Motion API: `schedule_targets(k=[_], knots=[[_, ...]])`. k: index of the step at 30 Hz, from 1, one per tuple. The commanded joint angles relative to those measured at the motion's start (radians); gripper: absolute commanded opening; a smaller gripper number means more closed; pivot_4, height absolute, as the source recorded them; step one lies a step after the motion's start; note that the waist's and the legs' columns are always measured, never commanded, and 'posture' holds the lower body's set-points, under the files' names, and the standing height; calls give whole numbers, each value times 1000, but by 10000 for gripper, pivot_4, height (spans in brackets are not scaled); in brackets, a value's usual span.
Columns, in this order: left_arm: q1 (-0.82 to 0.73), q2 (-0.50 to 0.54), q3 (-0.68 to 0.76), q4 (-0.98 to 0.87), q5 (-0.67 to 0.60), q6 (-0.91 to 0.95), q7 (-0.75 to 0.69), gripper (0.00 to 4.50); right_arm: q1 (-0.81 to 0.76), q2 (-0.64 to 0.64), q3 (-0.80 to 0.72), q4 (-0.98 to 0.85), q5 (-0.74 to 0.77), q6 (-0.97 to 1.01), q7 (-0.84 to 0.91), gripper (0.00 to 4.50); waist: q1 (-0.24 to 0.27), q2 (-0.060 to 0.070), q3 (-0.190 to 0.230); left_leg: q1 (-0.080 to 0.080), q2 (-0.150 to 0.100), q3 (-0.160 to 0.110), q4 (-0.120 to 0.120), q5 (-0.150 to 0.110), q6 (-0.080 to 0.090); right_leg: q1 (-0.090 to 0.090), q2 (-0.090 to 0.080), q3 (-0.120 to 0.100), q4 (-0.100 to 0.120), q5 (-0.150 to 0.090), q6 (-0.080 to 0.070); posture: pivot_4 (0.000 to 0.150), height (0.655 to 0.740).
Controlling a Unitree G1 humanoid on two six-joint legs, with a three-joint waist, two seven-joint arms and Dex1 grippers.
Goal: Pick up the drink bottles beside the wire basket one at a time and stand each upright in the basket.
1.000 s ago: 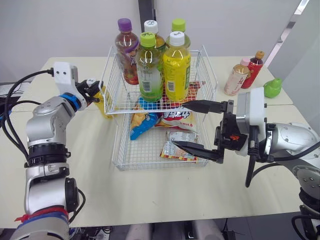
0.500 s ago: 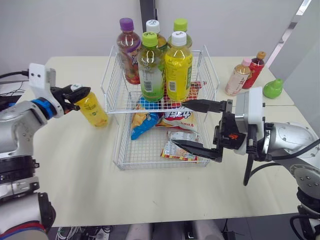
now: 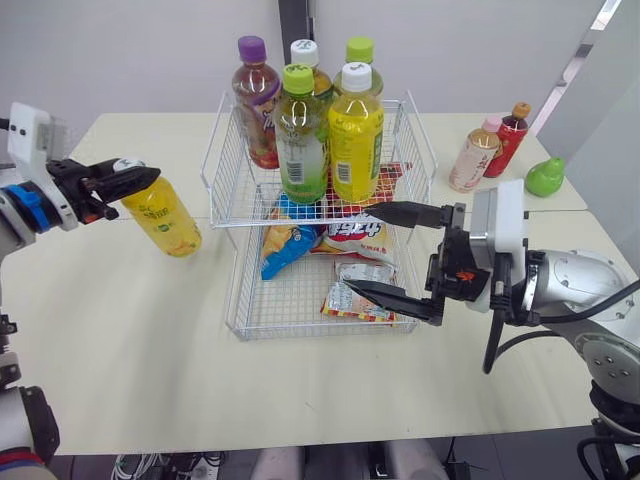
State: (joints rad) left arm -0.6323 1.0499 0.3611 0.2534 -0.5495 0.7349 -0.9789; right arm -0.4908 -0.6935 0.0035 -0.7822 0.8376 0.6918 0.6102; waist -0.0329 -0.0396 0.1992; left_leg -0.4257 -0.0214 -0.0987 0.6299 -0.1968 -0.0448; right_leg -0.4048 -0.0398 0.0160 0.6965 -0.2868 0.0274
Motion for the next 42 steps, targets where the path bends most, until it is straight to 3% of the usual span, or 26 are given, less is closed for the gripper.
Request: schedule_targets(k=[1, 7, 11, 16, 23, 29, 42], knots=[[-24, 71, 59, -50, -36, 18, -35, 13574, -18, -16, -53, -6, 35, -9, 14, 45000, 0, 0, 0, 0, 0, 0, 0, 0, 0, 0, 0, 0, 0, 0, 0, 1500, 7400], [-209, 240, -1, 9, -75, 135, -157, 13574, -69, -59, -114, 82, 83, -19, 90, 45000, -2, -4, 1, -1, 1, 0, 0, 0, 0, 0, 2, -1, 0, 0, 0, 1500, 7400], [-426, 297, -107, 75, -60, 182, -221, 13574, -76, -61, -112, 115, 74, -37, 144, 45000, 0, -4, 2, -1, 0, 0, -1, 0, 0, 0, 1, -1, -1, 0, 0, 1500, 7400], [-704, 289, -246, 188, 0, 233, -286, 13574, -71, -49, -103, 133, 56, -57, 174, 45000, -3, -3, 2, 0, 0, 1, 0, 0, 0, 0, 2, -1, 0, -3, 4, 1500, 7400], [-1028, 194, -408, 316, 101, 274, -390, 13574, -48, -38, -96, 139, 29, -85, 194, 45000, -8, -3, 2, -2, 0, 0, 0, 0, 0, -1, 3, -1, 0, -3, 4, 1500, 7400], [-1089, 91, -449, 338, 130, 286, -438, 13574, -30, -32, -107, 131, 22, -97, 181, 45000, -11, -3, 3, -1, 1, 0, 0, 0, 0, -1, 2, -1, 0, -3, 5, 1500, 7400], [-1049, -57, -471, 356, 188, 198, -467, 13574, 5, -31, -114, 95, 27, -93, 144, 45000, -19, -2, 3, -2, 0, 0, 0, 0, 0, -2, 2, -1, 0, -1, 1, 1500, 7400]])
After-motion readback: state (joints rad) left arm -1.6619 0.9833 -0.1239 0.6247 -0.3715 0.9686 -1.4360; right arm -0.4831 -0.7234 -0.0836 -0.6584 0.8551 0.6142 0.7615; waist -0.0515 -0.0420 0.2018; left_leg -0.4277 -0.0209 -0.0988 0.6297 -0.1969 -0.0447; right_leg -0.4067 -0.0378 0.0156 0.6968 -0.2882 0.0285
